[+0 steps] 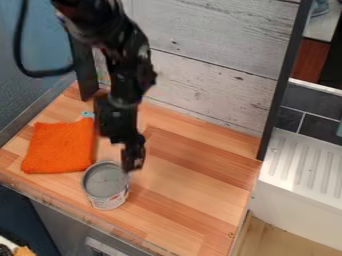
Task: Move the can in to the down side of the table
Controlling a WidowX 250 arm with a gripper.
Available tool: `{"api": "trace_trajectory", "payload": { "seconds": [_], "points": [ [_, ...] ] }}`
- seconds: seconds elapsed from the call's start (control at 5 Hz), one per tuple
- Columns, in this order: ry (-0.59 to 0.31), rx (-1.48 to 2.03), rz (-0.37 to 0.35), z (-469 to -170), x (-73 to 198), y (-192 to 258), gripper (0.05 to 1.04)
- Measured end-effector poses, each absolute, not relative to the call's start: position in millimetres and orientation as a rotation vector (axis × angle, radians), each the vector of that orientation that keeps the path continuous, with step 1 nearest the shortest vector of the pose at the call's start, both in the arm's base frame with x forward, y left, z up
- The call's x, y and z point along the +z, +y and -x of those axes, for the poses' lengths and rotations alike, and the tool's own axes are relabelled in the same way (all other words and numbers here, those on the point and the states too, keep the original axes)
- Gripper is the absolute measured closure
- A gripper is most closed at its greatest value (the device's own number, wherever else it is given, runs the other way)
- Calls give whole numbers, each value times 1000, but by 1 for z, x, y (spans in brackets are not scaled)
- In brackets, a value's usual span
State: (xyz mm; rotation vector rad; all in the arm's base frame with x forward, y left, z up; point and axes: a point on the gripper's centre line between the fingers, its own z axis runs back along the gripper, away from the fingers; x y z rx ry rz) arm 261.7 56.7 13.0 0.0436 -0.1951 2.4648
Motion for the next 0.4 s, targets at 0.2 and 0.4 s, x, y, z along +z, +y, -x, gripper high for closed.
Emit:
{"api": "trace_trajectory", "payload": {
  "seconds": [0.2,0.4],
  "points": [
    [-253,2413,77,-271,43,50,83],
    [-291,2349,81,-275,50,47,83]
  ]
}}
